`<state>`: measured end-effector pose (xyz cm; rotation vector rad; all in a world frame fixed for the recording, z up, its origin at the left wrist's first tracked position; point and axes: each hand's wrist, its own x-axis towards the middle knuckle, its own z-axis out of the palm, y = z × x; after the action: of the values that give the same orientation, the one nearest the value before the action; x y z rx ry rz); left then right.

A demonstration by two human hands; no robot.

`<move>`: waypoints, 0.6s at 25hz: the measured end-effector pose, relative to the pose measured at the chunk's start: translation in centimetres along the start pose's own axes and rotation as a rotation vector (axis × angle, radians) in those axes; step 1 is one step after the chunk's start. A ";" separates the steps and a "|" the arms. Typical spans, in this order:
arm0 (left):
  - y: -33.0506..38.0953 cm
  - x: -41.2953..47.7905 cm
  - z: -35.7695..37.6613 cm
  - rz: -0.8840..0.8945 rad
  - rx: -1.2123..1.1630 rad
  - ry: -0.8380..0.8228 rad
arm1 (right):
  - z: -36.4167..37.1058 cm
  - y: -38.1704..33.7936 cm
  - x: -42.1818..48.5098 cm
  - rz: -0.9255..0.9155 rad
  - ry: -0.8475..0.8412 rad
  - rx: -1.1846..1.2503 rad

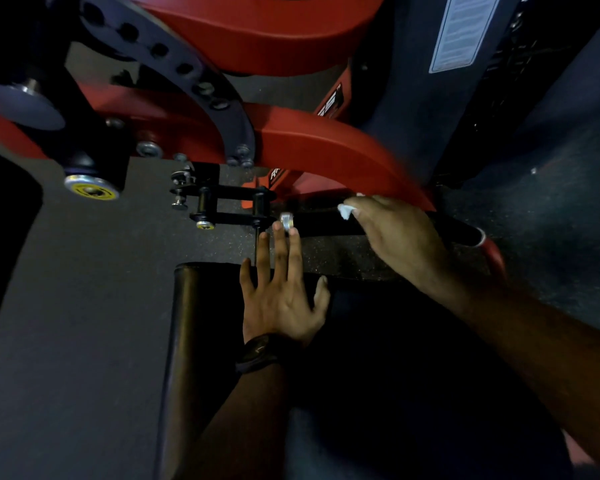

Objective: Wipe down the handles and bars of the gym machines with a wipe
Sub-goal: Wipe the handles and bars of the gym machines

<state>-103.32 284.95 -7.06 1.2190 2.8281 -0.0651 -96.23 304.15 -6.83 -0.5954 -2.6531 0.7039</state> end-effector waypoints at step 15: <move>4.1 -2.2 0.9 -0.004 0.055 -0.065 | -0.5 1.3 1.1 -0.066 -0.109 0.170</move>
<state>-98.81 286.11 -7.82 1.1981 2.7909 -0.1808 -96.53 305.88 -6.88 -0.4323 -2.6621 0.9552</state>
